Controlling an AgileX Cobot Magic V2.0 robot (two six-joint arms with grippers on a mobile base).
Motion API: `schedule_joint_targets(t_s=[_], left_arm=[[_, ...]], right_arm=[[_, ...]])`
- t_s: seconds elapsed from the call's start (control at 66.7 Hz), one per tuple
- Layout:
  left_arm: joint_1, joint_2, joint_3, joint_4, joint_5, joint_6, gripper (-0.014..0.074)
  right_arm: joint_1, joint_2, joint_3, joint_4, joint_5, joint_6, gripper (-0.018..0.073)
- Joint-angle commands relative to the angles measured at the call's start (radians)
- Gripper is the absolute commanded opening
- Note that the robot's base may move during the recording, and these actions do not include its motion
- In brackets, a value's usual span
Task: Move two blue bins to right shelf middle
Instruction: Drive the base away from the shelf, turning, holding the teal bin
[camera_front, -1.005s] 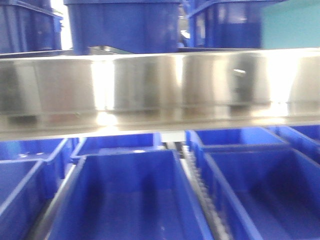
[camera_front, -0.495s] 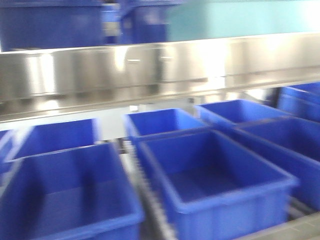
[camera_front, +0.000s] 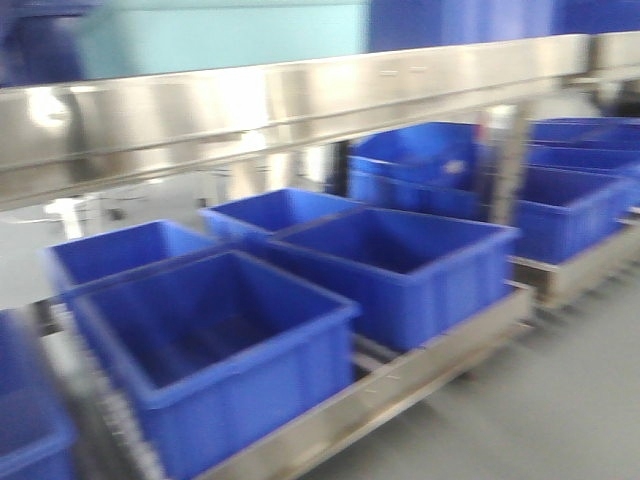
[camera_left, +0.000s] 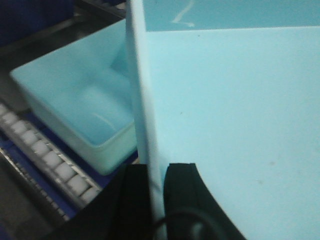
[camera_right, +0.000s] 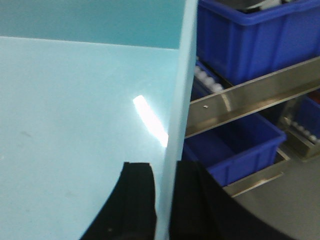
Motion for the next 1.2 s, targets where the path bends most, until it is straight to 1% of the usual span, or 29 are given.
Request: schedule_joint_targets(t_s=[0.0,1.185], left_arm=[[-0.002,-0.013,-0.014,-0.037,-0.052,0.009,-0.0111],[-0.002,-0.013,-0.014,-0.034,-0.052,0.009,-0.0111]], right_arm=[[0.001,-0.017,-0.012,0.022,-0.052,-0.016,-0.0153],[0.001,-0.017,-0.012,0.022,-0.052,-0.016,-0.0153]])
